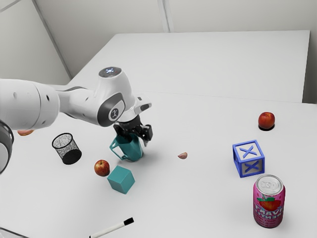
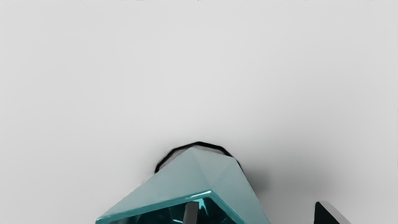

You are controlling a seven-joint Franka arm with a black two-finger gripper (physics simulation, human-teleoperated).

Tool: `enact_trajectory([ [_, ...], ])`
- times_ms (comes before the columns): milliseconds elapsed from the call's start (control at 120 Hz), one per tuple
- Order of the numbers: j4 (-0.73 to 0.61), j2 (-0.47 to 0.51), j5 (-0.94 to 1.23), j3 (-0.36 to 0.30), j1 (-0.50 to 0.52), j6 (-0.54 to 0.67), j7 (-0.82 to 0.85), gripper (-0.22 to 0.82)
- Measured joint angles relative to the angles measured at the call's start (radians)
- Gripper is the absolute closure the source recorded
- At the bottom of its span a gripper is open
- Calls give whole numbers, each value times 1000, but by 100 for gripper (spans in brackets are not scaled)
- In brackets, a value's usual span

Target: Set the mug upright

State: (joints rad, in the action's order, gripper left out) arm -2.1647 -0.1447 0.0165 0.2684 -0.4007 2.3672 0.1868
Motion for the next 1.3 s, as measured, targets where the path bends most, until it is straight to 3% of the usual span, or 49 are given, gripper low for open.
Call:
enact_trajectory([
  [133, 6, 0, -9, 0, 0, -2, -5, 13],
  [308, 8, 3, -28, 0, 1, -3, -10, 6],
  [900, 81, 67, -51, 8, 0, -140, -32, 0],
  [1300, 364, 108, 9, 12, 6, -410, -50, 0],
])
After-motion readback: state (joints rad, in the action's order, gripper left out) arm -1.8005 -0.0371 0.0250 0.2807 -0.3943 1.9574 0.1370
